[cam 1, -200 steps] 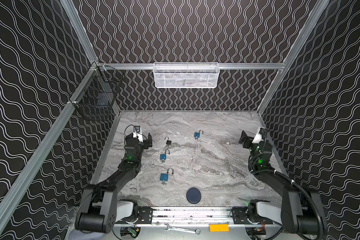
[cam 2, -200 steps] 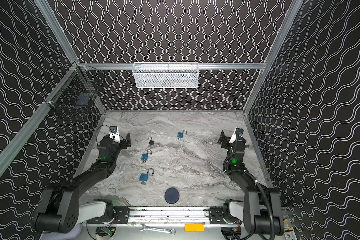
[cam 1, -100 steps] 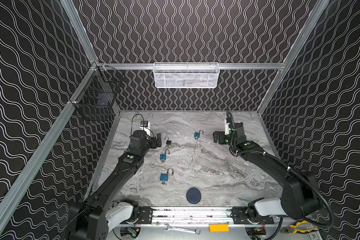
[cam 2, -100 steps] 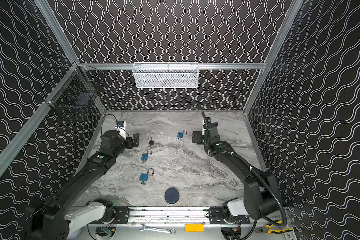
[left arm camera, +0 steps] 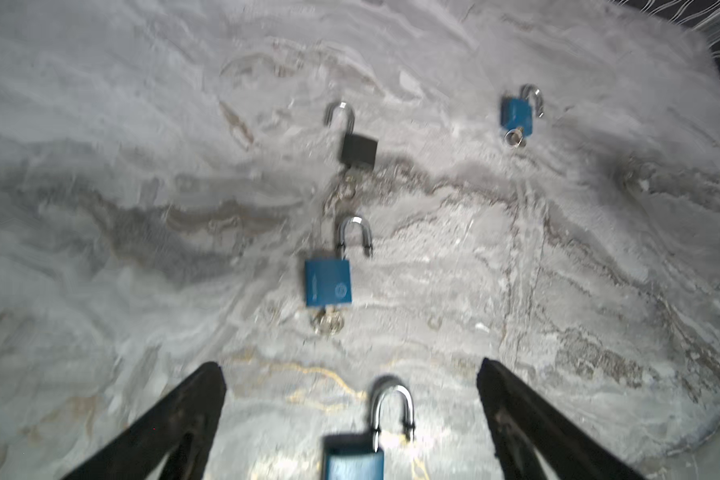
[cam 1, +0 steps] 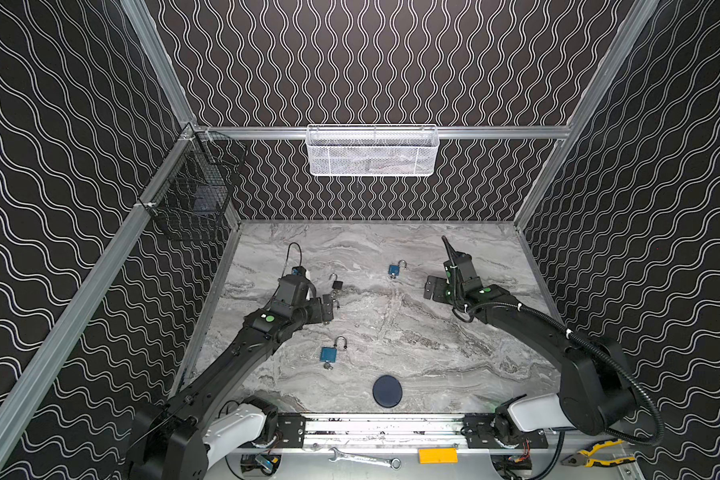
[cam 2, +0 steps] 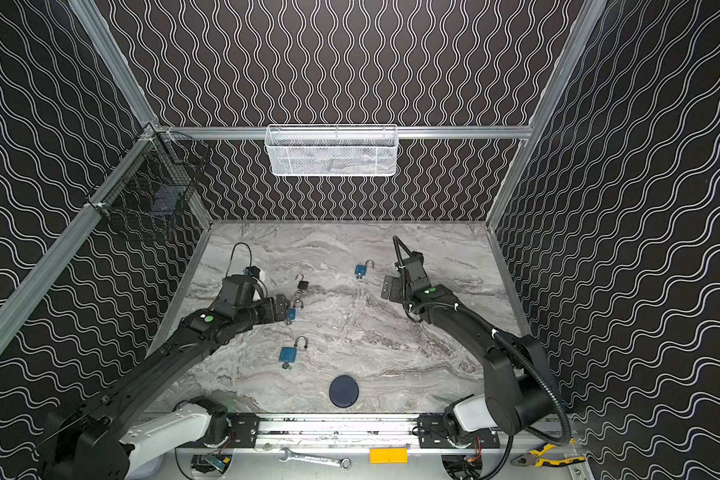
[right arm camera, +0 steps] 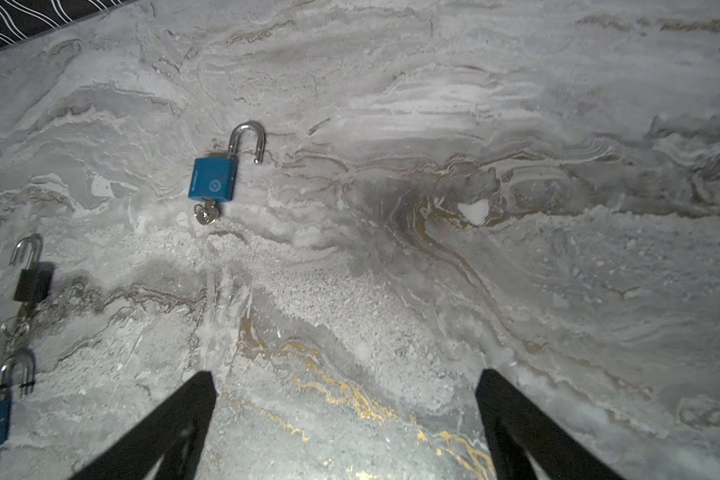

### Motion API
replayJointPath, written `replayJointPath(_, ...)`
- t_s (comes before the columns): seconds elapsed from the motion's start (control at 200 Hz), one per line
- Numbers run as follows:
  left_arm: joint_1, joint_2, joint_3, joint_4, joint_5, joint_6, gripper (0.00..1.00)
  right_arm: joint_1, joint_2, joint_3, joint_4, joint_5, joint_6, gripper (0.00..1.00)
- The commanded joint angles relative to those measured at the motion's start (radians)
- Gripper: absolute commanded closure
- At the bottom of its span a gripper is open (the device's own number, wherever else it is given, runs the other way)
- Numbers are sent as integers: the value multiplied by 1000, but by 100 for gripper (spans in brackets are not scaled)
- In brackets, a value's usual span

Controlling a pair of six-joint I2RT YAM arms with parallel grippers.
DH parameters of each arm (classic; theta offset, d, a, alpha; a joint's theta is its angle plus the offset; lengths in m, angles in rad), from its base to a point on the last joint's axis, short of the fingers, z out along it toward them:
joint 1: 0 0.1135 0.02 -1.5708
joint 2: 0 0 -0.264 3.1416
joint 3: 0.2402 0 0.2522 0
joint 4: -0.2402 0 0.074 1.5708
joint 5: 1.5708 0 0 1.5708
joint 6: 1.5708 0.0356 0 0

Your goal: Lock with the key

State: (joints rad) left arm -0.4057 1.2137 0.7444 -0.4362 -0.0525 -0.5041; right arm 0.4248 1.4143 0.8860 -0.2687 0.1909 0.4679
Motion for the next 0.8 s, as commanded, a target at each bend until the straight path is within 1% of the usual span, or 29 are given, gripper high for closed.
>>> replayJointPath(0.0, -5, -38, -10, -88, -2, -94, 1, 1, -51, -58, 48, -58, 50, 0)
replayJointPath(0.05, -10, -41, -12, -113, 8, -124, 1, 1, -65, -73, 58, -80, 50, 0)
replayJointPath(0.1, -13, -29, -13, -128, 41, -132, 1, 1, -68, -75, 55, -97, 49, 0)
replayJointPath(0.195, -36, 33, 2, -186, 69, -137, 1, 2, -64, -71, 36, -126, 52, 0)
replayJointPath(0.265, -77, 72, -5, -202, 68, -145, 1, 2, -75, -80, 35, -159, 58, 0)
replayJointPath(0.32, -114, 84, -17, -198, 55, -175, 1, 2, -92, -87, 29, -187, 65, 0)
replayJointPath(0.41, -180, 71, -42, -173, 36, -226, 1, 1, -108, -91, 6, -210, 82, 0)
replayJointPath(0.505, -216, 41, -60, -162, 53, -262, 1, 2, -116, -96, -16, -222, 89, 0)
replayJointPath(0.616, -230, 29, -83, -161, 63, -271, 1, 1, -118, -101, -46, -235, 94, 0)
replayJointPath(0.796, -244, 64, -93, -175, 25, -246, 1, 1, -115, -84, -104, -224, 86, 0)
